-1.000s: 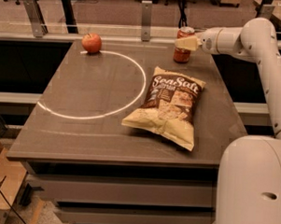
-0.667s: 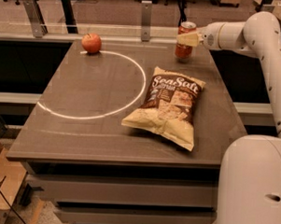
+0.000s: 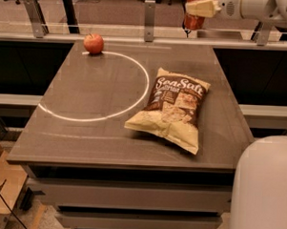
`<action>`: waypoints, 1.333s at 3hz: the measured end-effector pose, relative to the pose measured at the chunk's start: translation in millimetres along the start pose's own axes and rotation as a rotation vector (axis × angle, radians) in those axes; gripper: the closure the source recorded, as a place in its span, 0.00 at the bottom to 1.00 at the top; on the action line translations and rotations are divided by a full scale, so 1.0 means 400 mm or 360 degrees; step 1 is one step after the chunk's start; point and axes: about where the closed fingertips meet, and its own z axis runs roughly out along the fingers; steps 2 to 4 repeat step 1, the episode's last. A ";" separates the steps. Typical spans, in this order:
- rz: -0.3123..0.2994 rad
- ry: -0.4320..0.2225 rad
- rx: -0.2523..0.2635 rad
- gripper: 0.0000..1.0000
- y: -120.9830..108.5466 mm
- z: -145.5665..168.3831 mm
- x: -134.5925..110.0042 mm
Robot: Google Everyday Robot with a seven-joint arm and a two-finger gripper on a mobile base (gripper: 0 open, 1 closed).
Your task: Pick coke can
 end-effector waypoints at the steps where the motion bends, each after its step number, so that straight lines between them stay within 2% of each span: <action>1: -0.0003 -0.0002 -0.0004 1.00 0.001 0.004 0.000; 4: -0.0003 -0.0002 -0.0004 1.00 0.001 0.004 0.000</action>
Offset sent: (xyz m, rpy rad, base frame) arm 0.0000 0.0000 0.0000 0.0000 0.0000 0.0000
